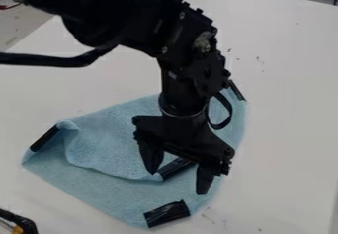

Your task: Fold from left to the right side

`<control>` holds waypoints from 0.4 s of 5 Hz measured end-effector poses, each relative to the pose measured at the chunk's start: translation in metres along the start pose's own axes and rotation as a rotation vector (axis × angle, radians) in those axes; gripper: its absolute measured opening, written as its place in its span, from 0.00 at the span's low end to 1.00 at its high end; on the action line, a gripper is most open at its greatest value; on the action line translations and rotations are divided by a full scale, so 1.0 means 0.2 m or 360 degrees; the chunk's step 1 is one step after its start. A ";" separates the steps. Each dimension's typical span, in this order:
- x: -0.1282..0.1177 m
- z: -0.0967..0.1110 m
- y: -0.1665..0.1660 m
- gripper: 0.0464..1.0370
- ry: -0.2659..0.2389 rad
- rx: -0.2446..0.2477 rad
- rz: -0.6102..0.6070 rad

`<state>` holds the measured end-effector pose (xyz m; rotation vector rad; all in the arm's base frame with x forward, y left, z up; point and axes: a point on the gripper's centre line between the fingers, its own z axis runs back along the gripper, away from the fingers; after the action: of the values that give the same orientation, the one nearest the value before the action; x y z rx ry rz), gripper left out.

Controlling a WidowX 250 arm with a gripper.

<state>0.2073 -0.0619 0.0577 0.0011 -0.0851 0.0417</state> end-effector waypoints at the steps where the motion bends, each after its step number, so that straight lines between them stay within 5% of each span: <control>1: -0.02 -0.02 0.00 0.96 0.0026 0.0001 0.0006; 2: -0.07 -0.09 -0.01 0.96 0.0035 -0.0041 0.0038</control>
<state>0.1957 -0.0635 0.0390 -0.0263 -0.0639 0.0645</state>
